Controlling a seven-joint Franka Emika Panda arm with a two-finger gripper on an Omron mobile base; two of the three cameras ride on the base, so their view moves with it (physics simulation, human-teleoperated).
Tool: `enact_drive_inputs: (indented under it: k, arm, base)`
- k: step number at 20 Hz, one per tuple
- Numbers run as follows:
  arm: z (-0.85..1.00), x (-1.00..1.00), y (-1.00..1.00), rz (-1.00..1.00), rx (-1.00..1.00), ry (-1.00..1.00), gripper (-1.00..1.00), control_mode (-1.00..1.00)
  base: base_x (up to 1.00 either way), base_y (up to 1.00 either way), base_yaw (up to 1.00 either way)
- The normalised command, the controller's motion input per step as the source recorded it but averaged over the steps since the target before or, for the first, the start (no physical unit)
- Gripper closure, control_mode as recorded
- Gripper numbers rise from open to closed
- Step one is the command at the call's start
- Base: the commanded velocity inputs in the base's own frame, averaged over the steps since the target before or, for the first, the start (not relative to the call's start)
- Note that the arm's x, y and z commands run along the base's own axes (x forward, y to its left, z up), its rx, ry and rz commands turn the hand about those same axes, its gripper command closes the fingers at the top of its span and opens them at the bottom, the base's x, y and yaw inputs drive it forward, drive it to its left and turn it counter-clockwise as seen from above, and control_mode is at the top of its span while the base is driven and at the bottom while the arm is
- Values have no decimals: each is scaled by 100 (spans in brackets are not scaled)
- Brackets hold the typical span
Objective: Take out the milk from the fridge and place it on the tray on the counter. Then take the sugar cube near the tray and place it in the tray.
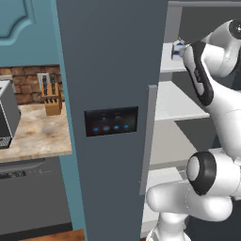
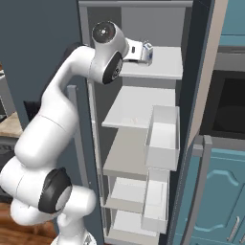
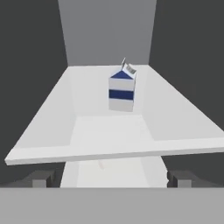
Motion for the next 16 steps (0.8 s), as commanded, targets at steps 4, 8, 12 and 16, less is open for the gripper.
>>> enact_drive_inputs:
  k: [4,8,12,16]
  arm:
    - [0,61,-11,0,0,2,-100,-100]
    - [0,59,-11,0,0,1,-100,-100]
    - [0,54,-19,1,0,3,-100,-100]
    - [0,54,-16,2,0,4,-100,-100]
  base:
    - [0,0,0]
    - [0,0,0]
    - [0,0,0]
    - [0,0,0]
